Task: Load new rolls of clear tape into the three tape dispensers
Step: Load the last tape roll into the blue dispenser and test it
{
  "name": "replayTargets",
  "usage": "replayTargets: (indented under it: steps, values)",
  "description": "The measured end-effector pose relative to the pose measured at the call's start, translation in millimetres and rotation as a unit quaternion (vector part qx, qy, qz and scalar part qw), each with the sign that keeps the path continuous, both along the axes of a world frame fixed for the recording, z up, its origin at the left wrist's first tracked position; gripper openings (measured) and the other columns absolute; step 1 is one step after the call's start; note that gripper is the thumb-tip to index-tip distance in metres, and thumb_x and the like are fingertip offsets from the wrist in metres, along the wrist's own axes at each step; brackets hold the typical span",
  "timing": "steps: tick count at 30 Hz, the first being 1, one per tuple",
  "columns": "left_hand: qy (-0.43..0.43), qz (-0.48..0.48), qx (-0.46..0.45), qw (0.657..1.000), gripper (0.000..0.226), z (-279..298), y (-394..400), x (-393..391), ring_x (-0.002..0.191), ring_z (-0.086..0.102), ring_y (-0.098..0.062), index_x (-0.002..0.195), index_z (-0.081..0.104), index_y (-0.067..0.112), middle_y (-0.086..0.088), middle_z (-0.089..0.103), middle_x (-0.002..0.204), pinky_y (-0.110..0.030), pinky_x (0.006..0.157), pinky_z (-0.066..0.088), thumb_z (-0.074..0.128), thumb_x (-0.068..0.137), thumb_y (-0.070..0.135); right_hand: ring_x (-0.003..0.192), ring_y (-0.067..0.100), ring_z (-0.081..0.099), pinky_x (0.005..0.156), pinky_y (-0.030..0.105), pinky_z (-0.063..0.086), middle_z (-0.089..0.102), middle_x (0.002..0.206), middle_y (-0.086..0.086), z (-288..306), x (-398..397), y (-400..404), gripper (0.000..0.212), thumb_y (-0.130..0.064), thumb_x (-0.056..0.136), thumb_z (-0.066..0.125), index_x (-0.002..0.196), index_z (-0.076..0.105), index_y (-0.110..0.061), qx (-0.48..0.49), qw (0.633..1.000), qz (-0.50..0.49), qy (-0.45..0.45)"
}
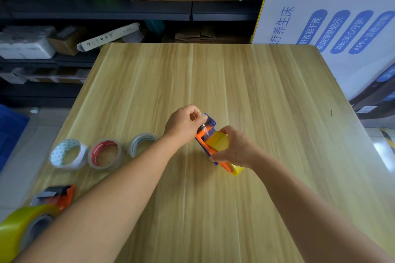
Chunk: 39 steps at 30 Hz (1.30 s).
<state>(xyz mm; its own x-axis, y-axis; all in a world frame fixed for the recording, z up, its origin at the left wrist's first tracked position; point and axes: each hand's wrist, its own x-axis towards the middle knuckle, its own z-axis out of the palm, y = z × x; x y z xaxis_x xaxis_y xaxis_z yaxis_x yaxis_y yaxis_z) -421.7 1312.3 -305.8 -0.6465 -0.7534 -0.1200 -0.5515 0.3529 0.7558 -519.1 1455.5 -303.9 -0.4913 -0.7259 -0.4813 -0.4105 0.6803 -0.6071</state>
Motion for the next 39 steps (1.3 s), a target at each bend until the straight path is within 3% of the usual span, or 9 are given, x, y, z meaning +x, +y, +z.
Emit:
replayTargets:
  steps: [6,16,20,25,27,31,34,37,39]
  values:
    - [0.047,0.008,0.085,0.995,0.023,-0.2,-4.6,3.4,0.065,0.053,-0.012,0.066,0.057,0.023,0.007,0.059,0.069,-0.029,0.064,0.044,0.070,0.081,0.033,0.070,0.003,0.053,0.050,0.022,0.039,0.054,0.084,-0.013,-1.2,-1.5,-0.5,0.066,-0.039,0.058,0.081,0.113,0.045,-0.032,0.007,1.000,-0.002,-0.005]
    - [0.071,0.059,0.126,0.988,0.023,2.3,-4.2,8.4,0.074,0.053,-0.018,0.069,0.051,0.019,-0.004,0.060,0.076,-0.034,0.073,0.044,0.060,0.090,0.023,0.080,0.005,0.053,0.056,0.025,0.041,0.053,0.094,-0.012,-2.6,-4.6,-3.1,0.078,-0.038,0.060,0.082,0.127,0.043,-0.032,-0.003,0.998,-0.028,-0.054]
    - [0.020,0.063,0.069,0.995,0.027,3.5,-3.7,7.7,0.062,0.047,-0.014,0.068,0.047,0.021,0.004,0.054,0.066,-0.027,0.057,0.037,0.057,0.091,0.031,0.080,0.006,0.052,0.056,0.024,0.039,0.054,0.096,-0.010,-0.3,-2.6,-5.7,0.083,-0.046,0.058,0.083,0.128,0.043,-0.030,0.013,0.999,-0.012,-0.034]
    - [-0.040,0.038,-0.044,0.997,0.031,10.8,3.6,-0.3,0.056,0.047,-0.014,0.066,0.041,0.023,0.007,0.050,0.059,-0.028,0.050,0.031,0.053,0.092,0.036,0.070,0.006,0.053,0.052,0.024,0.037,0.052,0.080,-0.013,1.8,11.8,-14.0,0.060,-0.047,0.062,0.078,0.109,0.046,-0.026,0.031,0.998,-0.013,0.050]
    - [-0.048,0.039,-0.070,0.996,0.029,15.1,3.5,-3.4,0.062,0.053,-0.018,0.068,0.041,0.023,0.007,0.059,0.066,-0.030,0.053,0.037,0.050,0.093,0.036,0.072,0.015,0.056,0.052,0.026,0.038,0.052,0.077,-0.008,3.2,16.6,-17.4,0.050,-0.038,0.067,0.075,0.105,0.047,-0.020,0.047,0.995,-0.012,0.091]
    - [-0.050,0.044,-0.056,0.996,0.025,26.8,-8.6,-3.8,0.083,0.063,-0.026,0.078,0.042,0.018,-0.002,0.073,0.090,-0.038,0.073,0.050,0.043,0.096,0.036,0.074,0.022,0.057,0.058,0.030,0.044,0.050,0.075,-0.003,3.1,13.3,-11.9,0.035,-0.022,0.075,0.065,0.103,0.046,-0.015,0.062,0.991,0.007,0.121]
    - [-0.062,0.023,-0.105,0.992,0.025,40.7,-11.6,-8.2,0.082,0.062,-0.030,0.084,0.041,0.016,-0.004,0.071,0.089,-0.041,0.071,0.049,0.039,0.097,0.037,0.075,0.022,0.059,0.060,0.030,0.047,0.055,0.081,-0.002,9.3,6.2,-10.3,0.049,-0.033,0.071,0.072,0.108,0.046,-0.017,0.038,0.993,0.009,0.112]
    - [-0.057,-0.002,-0.179,0.982,0.025,53.3,-6.3,-15.0,0.064,0.055,-0.025,0.085,0.041,0.017,0.000,0.062,0.074,-0.034,0.055,0.036,0.039,0.098,0.038,0.074,0.017,0.058,0.054,0.028,0.042,0.053,0.079,-0.009,17.2,4.3,-17.6,0.074,-0.047,0.059,0.078,0.119,0.043,-0.022,0.011,0.994,-0.008,0.111]
    - [-0.055,0.001,-0.201,0.978,0.025,60.8,-3.6,-18.4,0.055,0.047,-0.017,0.084,0.040,0.018,0.006,0.051,0.064,-0.031,0.048,0.027,0.038,0.098,0.038,0.072,0.015,0.058,0.051,0.027,0.039,0.052,0.077,-0.010,20.7,3.3,-23.9,0.075,-0.049,0.058,0.079,0.118,0.042,-0.023,0.007,0.991,-0.021,0.129]
